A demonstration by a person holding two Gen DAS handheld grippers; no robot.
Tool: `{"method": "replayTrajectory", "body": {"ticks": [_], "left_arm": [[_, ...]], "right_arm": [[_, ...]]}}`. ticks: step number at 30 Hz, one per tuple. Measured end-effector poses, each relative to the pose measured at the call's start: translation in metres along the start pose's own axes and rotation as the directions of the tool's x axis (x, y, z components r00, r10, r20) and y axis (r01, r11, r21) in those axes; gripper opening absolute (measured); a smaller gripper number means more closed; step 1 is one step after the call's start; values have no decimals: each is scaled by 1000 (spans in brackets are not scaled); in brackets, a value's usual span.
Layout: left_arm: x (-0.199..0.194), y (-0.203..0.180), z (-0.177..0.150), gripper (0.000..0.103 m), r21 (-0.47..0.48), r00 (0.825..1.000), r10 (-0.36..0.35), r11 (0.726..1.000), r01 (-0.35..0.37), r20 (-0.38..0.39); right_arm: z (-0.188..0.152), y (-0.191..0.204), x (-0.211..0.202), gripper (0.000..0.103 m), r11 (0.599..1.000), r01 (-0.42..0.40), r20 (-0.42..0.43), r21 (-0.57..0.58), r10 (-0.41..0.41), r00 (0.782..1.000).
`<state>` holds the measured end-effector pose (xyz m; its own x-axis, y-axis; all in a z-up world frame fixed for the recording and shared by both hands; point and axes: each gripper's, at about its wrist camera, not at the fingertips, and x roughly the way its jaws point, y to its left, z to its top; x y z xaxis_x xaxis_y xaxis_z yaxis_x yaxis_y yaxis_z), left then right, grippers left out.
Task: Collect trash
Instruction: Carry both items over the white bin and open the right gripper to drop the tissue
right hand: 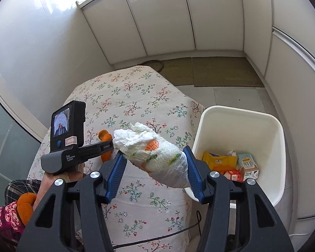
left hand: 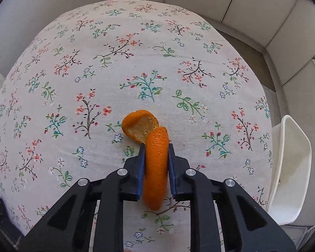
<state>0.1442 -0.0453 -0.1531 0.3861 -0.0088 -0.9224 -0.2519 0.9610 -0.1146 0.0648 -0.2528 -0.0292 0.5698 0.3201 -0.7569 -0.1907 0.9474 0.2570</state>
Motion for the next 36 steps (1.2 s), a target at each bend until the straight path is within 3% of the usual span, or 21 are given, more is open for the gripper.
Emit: {"method": "replayTrajectory", "body": {"ticks": [8, 12, 15, 18, 22, 29, 33, 36], "left_arm": [[-18, 54, 29, 17, 21, 998, 22, 999, -24, 60], [-50, 71, 59, 17, 33, 987, 34, 999, -39, 160], [-83, 78, 75, 17, 39, 970, 9, 999, -19, 244], [-118, 76, 81, 17, 33, 951, -83, 997, 76, 298], [-157, 49, 71, 17, 102, 906, -163, 986, 134, 390], [-193, 3, 55, 17, 217, 838, -295, 952, 217, 458], [-197, -14, 47, 17, 260, 818, -330, 938, 229, 471], [-195, -25, 42, 17, 287, 815, -349, 929, 234, 463]], "right_arm": [[11, 32, 2, 54, 999, -30, 33, -28, 31, 999], [18, 41, -1, 54, 999, -36, 62, -29, 37, 997], [24, 48, -3, 54, 999, -36, 92, -27, 39, 995], [30, 53, -12, 54, 999, -19, 146, -28, 23, 989], [37, 50, -26, 54, 1000, 25, 227, -8, -23, 974], [37, 36, -47, 54, 994, 104, 322, 22, -105, 941], [35, 27, -55, 54, 987, 157, 351, 31, -158, 923], [34, 19, -60, 54, 978, 205, 365, 36, -204, 908]]}}
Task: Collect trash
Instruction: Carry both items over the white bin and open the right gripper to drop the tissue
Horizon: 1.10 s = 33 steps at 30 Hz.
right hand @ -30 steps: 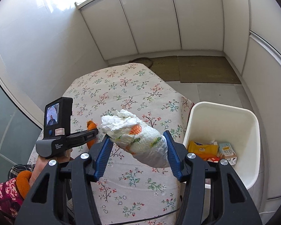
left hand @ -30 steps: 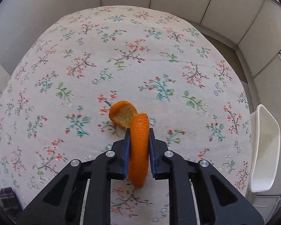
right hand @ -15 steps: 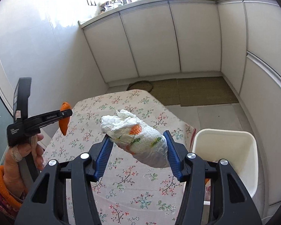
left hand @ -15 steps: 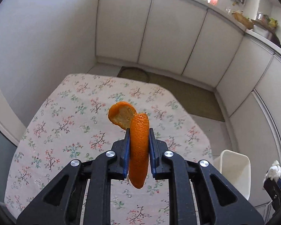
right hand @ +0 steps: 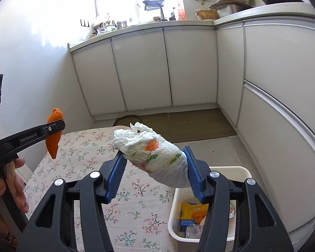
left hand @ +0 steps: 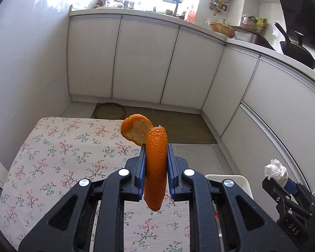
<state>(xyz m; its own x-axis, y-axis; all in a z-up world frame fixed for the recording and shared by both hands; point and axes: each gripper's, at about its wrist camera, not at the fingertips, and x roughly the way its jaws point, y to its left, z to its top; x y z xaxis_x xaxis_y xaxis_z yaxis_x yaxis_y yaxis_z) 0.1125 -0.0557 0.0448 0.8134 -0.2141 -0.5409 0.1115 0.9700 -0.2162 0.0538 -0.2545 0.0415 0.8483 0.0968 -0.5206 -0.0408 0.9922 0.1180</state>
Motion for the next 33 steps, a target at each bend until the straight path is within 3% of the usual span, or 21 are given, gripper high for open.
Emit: {"method": "replayTrajectory", "body": {"ticks": [13, 25, 33], "left_arm": [[8, -40, -12, 17, 75, 999, -52, 996, 53, -16], [14, -77, -25, 17, 133, 996, -81, 987, 86, -41], [30, -112, -36, 17, 176, 990, -116, 976, 127, -76]], "right_arm": [[-2, -49, -9, 55, 992, 117, 12, 57, -118, 993], [-10, -107, 3, 57, 958, 232, -70, 171, -223, 972], [-17, -131, -2, 75, 940, 263, -91, 216, -249, 964]]}}
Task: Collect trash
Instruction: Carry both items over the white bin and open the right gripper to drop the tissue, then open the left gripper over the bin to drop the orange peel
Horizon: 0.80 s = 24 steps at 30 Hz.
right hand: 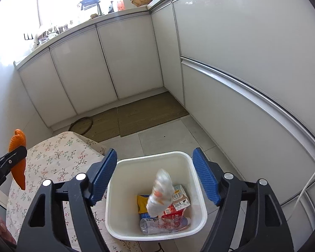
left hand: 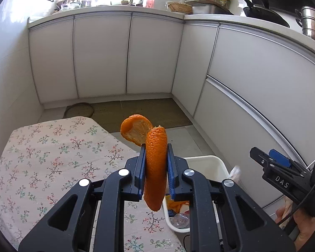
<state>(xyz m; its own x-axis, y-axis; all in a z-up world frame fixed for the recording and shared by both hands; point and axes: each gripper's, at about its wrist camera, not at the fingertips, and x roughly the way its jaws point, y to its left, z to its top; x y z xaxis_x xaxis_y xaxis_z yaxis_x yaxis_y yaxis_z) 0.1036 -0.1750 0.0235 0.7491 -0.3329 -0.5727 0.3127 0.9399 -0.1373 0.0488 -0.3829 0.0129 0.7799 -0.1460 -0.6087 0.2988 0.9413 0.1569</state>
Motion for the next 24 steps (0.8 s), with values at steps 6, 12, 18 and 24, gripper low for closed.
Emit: {"method": "replayTrajectory", "body": {"ticks": [6, 12, 18, 24], "left_arm": [[15, -25, -6, 17, 39, 1000, -27, 999, 28, -16], [30, -54, -5, 17, 60, 997, -69, 996, 71, -27], [45, -89, -5, 17, 78, 991, -125, 989, 129, -46], [58, -118, -11, 17, 108, 986, -152, 981, 159, -72]], "right_arm": [[4, -23, -7, 81, 998, 56, 26, 41, -57, 998], [3, -52, -13, 87, 987, 137, 32, 86, -140, 990], [-3, -79, -16, 89, 973, 211, 20, 97, -214, 977], [-7, -105, -20, 89, 960, 254, 8, 116, -257, 966]]}}
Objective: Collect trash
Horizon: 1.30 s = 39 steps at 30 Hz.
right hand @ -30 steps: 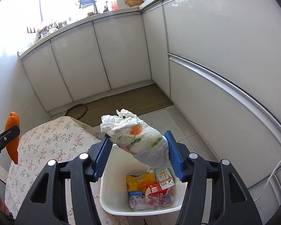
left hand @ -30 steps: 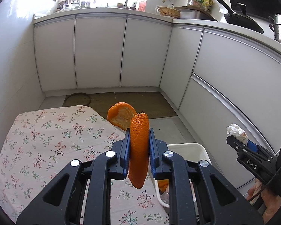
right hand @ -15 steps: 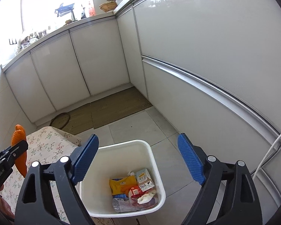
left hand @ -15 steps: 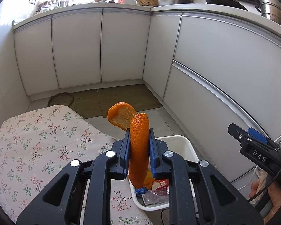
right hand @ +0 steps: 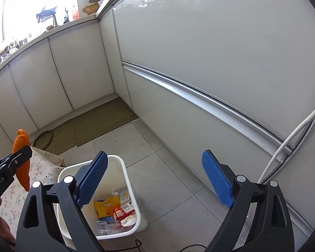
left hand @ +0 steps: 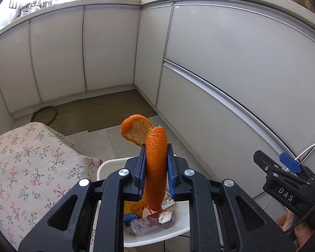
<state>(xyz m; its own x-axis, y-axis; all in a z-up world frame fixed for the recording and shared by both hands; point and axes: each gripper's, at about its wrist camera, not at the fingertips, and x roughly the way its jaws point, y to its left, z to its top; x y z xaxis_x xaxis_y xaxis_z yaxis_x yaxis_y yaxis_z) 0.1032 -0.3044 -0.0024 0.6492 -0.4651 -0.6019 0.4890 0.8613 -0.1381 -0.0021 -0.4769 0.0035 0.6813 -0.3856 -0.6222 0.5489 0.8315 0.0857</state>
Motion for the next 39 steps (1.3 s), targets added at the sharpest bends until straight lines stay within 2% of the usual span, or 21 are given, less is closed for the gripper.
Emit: {"method": "replayTrajectory", "body": {"ticks": [6, 10, 15, 20, 23, 26, 32, 34, 36, 39], "left_arm": [[19, -16, 2, 17, 21, 1000, -4, 1000, 5, -23], [30, -20, 9, 22, 37, 1000, 10, 999, -9, -26], [28, -25, 14, 51, 57, 1000, 29, 998, -28, -10], [20, -24, 12, 64, 61, 999, 45, 997, -45, 2], [10, -21, 8, 85, 53, 998, 67, 996, -68, 22], [-7, -14, 6, 95, 42, 995, 83, 995, -85, 56], [-45, 11, 2, 96, 22, 993, 85, 996, -87, 83], [-58, 21, -2, 96, 10, 993, 85, 996, -86, 82], [-73, 32, -7, 96, -4, 988, 122, 992, -123, 91], [-93, 46, -17, 96, -26, 985, 144, 989, -142, 95]], "right_arm": [[1, -12, 3, 89, 1000, 13, -8, 19, -13, 1000], [1, -18, 2, 89, 999, 16, -1, 31, -16, 1000], [2, -18, -1, 92, 999, 30, 16, 32, -30, 999], [2, -17, -9, 94, 999, 26, 44, 40, -28, 999], [2, -12, -17, 96, 999, 19, 67, 33, -21, 998], [-1, -4, -29, 96, 1000, 3, 98, 15, -4, 995], [-4, 20, -58, 96, 999, 28, 171, -17, -24, 985], [-7, 26, -70, 96, 1000, 2, 196, -18, 2, 981], [-14, 33, -83, 96, 999, -41, 208, -12, 43, 977], [-24, 44, -96, 96, 996, -88, 196, 3, 86, 977]]}}
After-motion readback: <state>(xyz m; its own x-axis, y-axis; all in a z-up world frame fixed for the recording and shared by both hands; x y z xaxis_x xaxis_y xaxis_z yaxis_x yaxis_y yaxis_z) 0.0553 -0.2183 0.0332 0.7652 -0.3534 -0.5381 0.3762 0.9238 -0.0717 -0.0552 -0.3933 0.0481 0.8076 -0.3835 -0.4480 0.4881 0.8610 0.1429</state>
